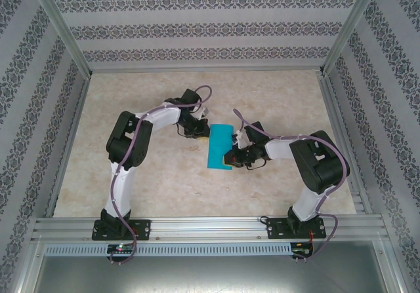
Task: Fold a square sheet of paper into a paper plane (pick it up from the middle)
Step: Fold the triangle a second time at the center of the table.
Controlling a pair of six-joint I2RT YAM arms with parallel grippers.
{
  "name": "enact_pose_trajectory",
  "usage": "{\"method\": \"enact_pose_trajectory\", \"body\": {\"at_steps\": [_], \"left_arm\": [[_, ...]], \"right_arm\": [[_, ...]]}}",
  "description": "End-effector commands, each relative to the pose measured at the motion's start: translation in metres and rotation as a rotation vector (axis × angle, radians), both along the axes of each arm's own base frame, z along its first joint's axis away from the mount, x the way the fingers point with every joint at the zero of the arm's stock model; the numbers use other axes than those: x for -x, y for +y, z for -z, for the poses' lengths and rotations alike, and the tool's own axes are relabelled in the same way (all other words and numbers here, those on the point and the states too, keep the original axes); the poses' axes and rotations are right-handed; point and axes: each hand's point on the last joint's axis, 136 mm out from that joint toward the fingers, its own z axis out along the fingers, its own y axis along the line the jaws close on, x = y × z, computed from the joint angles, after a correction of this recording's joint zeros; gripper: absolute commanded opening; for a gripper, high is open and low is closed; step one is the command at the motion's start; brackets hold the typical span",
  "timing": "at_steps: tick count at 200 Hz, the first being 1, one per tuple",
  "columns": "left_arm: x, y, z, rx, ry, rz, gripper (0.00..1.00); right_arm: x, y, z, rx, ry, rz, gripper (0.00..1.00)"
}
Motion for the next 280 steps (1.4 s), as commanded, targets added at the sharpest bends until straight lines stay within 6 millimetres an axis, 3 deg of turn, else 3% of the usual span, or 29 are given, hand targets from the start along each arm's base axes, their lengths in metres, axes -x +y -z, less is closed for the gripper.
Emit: {"method": "enact_pose_trajectory", "body": {"at_steps": [1,63,98,132,181,280], "left_arm": [[-0.004,0.008,-0.008,-0.035,-0.007,-0.003,0.12],[0.038,-0.026,-0.041,0.095,-0.014,0.005,0.12],[0.049,-0.045,-0.05,0.122,-0.039,0.013,0.13],[0.06,-0.062,-0.03,0.148,0.009,0.025,0.12],[0.064,-0.067,-0.008,0.128,0.03,0.036,0.12],[0.073,-0.044,0.038,-0.029,0.068,0.071,0.12]], "right_arm": [[0.027,-0.015,0.023,0.078,0.122,0.012,0.0],[0.019,-0.011,0.013,0.056,0.097,0.024,0.0],[0.015,-0.008,0.01,0.046,0.09,0.03,0.0],[0.013,-0.008,0.007,0.044,0.085,0.038,0.0],[0.009,-0.007,0.004,0.048,0.076,0.045,0.0],[0.012,-0.014,-0.003,0.058,0.058,0.052,0.02]]}}
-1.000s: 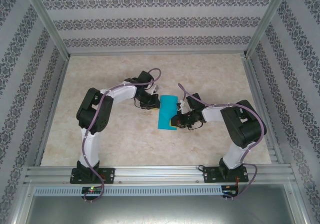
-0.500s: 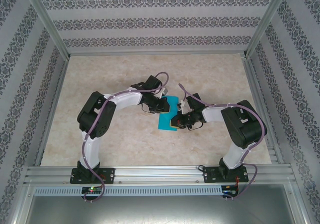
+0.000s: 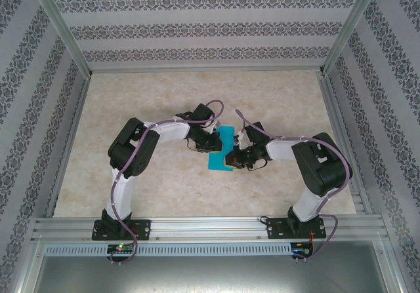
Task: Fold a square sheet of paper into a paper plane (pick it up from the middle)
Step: Fold the triangle a second time at the center of the table.
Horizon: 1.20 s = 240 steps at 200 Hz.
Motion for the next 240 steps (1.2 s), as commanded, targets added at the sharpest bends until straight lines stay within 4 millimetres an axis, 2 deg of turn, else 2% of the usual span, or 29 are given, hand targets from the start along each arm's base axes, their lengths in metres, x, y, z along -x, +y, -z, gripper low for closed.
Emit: {"method": "enact_pose_trajectory", "body": {"at_steps": [1,27,63,86,131,142,155,191,240], "left_arm": [[0.009,0.014,0.028,-0.104,0.024,0.023,0.12],[0.01,0.017,0.033,-0.119,0.03,0.025,0.12],[0.006,0.014,0.029,-0.11,0.023,0.031,0.12],[0.004,0.011,0.026,-0.102,0.021,0.038,0.12],[0.004,0.007,0.015,-0.072,0.012,0.042,0.13],[0.003,0.006,0.011,-0.06,0.007,0.041,0.14],[0.002,0.004,0.005,-0.046,-0.003,0.042,0.15],[0.002,0.002,-0.009,-0.026,-0.023,0.047,0.18],[0.002,0.005,-0.031,-0.016,-0.062,0.046,0.23]], "right_arm": [[0.008,-0.009,0.0,0.03,0.006,0.007,0.02],[0.014,-0.018,0.001,0.036,0.012,0.015,0.03],[0.023,-0.031,0.0,0.062,0.012,0.021,0.03],[0.022,-0.038,-0.009,0.062,-0.003,0.033,0.03],[-0.006,-0.03,-0.044,-0.006,-0.084,0.051,0.06],[-0.014,-0.028,-0.047,-0.014,-0.098,0.047,0.13],[-0.021,-0.027,-0.047,-0.011,-0.103,0.046,0.21],[-0.043,-0.028,-0.04,0.045,-0.124,0.017,0.29],[-0.062,-0.032,-0.035,0.072,-0.15,-0.004,0.31]]}}
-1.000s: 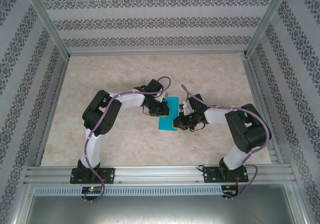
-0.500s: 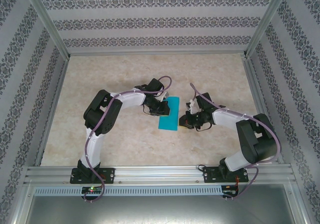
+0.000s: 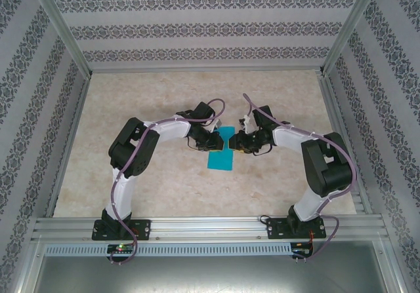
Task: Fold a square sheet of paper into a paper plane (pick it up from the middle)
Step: Fold the triangle a second time at the center of the table.
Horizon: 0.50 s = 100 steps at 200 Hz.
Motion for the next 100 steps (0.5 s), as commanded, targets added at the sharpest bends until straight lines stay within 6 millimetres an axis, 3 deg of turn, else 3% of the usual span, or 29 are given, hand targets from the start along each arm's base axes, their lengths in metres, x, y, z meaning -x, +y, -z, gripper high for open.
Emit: {"method": "enact_pose_trajectory", "body": {"at_steps": [1,44,100], "left_arm": [[0.004,0.006,-0.024,-0.008,-0.044,0.015,0.23],[0.003,0.011,-0.038,-0.003,-0.067,0.012,0.25],[0.005,0.021,-0.04,-0.024,-0.073,0.003,0.32]], "right_arm": [[-0.008,-0.006,0.002,0.029,-0.024,-0.021,0.31],[-0.01,0.0,0.007,0.004,-0.007,-0.05,0.33],[-0.003,0.01,0.003,-0.06,-0.001,-0.077,0.33]]}}
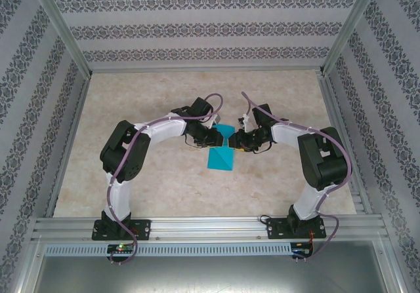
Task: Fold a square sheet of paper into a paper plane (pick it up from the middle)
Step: Pick up the paper from the center of the table.
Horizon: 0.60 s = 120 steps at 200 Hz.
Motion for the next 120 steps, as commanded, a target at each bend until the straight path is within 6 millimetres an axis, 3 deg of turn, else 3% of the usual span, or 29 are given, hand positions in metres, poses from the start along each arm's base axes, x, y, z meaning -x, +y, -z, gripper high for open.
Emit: {"method": "enact_pose_trajectory", "body": {"at_steps": [1,68,120], "left_arm": [[0.006,0.013,-0.009,-0.027,-0.012,0.002,0.33],[0.008,0.03,-0.027,0.025,-0.081,-0.096,0.56],[0.001,0.025,-0.027,0.188,-0.137,-0.205,0.66]], "right_arm": [[0.003,0.008,-0.003,-0.047,-0.007,-0.04,0.33],[0.017,0.02,0.005,-0.115,0.024,-0.073,0.24],[0.015,0.026,-0.004,-0.166,0.012,-0.08,0.12]]}}
